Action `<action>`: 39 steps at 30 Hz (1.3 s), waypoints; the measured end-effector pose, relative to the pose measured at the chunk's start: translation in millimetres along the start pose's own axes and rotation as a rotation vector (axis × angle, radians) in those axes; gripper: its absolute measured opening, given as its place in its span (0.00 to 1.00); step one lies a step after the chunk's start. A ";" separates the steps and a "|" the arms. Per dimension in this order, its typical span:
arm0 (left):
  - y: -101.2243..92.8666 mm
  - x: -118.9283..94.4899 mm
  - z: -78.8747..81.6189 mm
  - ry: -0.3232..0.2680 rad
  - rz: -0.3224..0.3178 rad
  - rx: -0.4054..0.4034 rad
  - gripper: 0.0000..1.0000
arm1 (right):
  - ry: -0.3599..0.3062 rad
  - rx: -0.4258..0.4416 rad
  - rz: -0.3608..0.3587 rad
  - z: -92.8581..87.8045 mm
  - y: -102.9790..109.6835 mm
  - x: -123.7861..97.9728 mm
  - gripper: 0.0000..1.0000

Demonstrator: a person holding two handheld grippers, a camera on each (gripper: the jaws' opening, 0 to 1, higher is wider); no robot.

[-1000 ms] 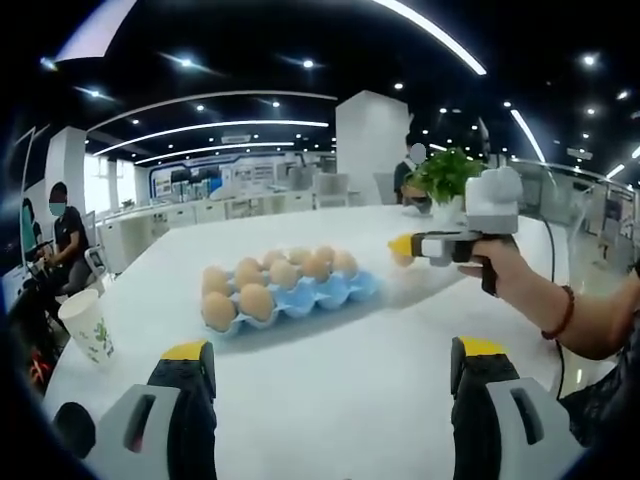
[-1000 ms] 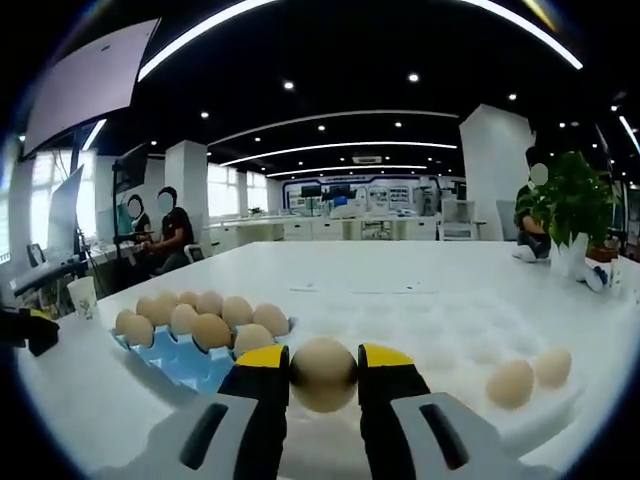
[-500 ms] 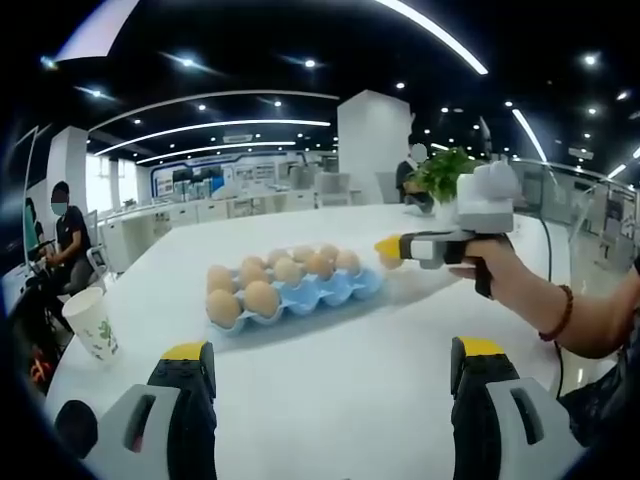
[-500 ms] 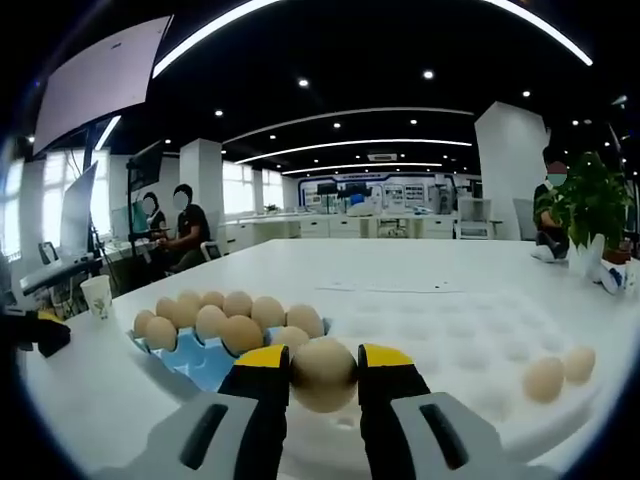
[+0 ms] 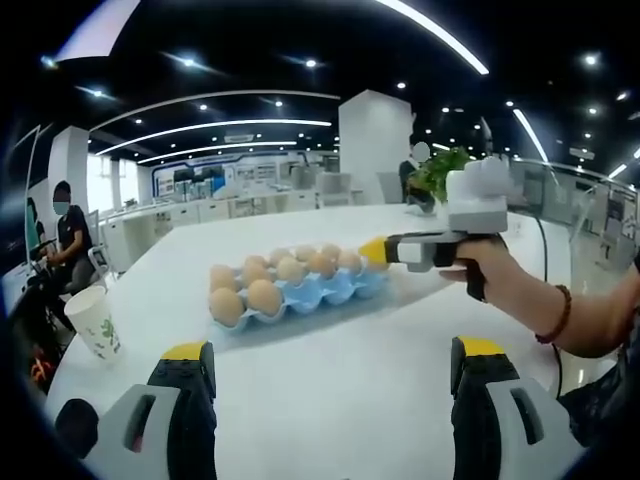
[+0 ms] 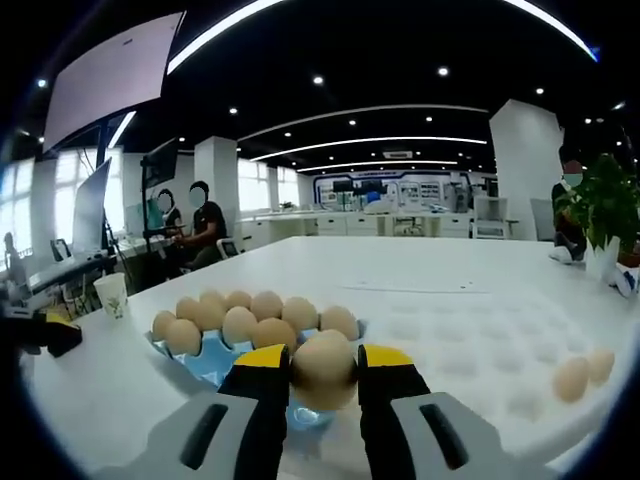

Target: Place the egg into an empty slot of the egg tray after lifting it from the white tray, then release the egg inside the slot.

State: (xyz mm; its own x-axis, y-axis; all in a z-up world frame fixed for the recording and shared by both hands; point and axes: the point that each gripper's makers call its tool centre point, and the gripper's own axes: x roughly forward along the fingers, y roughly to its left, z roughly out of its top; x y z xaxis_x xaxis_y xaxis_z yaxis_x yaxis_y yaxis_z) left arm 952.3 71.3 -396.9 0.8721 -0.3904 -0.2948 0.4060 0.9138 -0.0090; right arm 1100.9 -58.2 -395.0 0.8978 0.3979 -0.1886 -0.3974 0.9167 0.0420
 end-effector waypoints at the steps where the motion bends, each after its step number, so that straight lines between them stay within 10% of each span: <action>1: 0.2 -0.1 -0.3 0.001 0.000 0.001 1.00 | 0.002 0.001 0.005 -0.2 2.1 1.5 0.27; 39: 7.7 -2.3 -5.6 0.022 -0.002 -0.002 1.00 | 0.003 -0.068 0.236 -7.3 96.4 44.4 0.28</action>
State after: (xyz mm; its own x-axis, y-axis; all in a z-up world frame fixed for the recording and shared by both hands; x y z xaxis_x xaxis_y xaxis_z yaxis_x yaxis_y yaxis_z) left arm 951.9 79.9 -401.6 0.8653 -0.3896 -0.3154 0.4071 0.9133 -0.0115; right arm 1101.0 47.6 -406.6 0.7782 0.6005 -0.1841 -0.6080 0.7937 0.0187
